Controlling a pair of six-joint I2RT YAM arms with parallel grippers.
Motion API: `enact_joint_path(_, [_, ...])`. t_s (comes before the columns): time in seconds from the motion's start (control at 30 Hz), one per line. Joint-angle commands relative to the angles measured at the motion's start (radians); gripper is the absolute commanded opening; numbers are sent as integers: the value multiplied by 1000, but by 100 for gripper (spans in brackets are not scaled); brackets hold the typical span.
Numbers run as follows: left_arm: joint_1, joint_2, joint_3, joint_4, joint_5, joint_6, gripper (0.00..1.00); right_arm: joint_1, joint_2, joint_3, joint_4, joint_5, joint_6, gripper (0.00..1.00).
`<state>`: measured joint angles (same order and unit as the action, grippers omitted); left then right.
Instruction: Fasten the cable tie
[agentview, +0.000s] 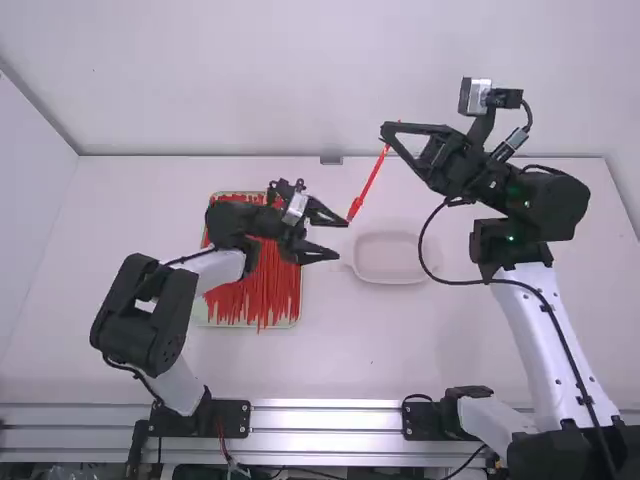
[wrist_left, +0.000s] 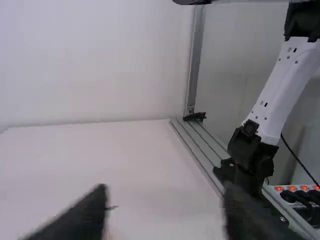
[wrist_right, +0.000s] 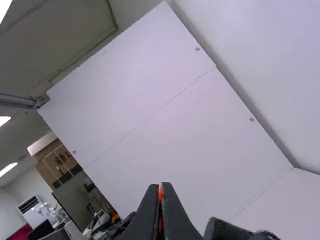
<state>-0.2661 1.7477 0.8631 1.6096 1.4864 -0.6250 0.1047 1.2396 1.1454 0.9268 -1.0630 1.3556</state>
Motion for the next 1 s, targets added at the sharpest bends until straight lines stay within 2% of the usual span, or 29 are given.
enact_joint_path(0.0, [36, -2, 3, 7, -37, -89, 99, -6, -3, 18, -42, -34, -67, 0])
enact_joint_path(0.23, [128, -2, 23, -21, -63, -228, 99, 21, -3, 18, -324, -36, -312, 0])
enact_joint_path(0.33, [166, -2, 52, -126, -63, -219, 99, 30, -3, 18, -463, -36, -454, 0])
enact_joint_path(0.57, [198, -2, 132, -345, -62, -191, 99, 19, -3, 18, -679, 13, -634, 0])
enact_joint_path(0.7, [215, -2, 186, -540, -64, -64, 99, 14, -3, 18, -799, 71, -739, 0])
enact_joint_path(0.8, [232, -2, 228, -770, -143, 79, 99, 6, -3, 18, -898, 123, -816, 0])
enact_joint_path(0.83, [233, -2, 230, -783, -148, 86, 99, 6, -3, 18, -903, 124, -820, 0])
enact_joint_path(0.9, [241, -2, 268, -1001, -235, 208, 99, 5, -3, 18, -966, 165, -871, 0])
enact_joint_path(0.97, [242, -2, 294, -1123, -269, 278, 99, 5, -3, 18, -993, 192, -898, 0])
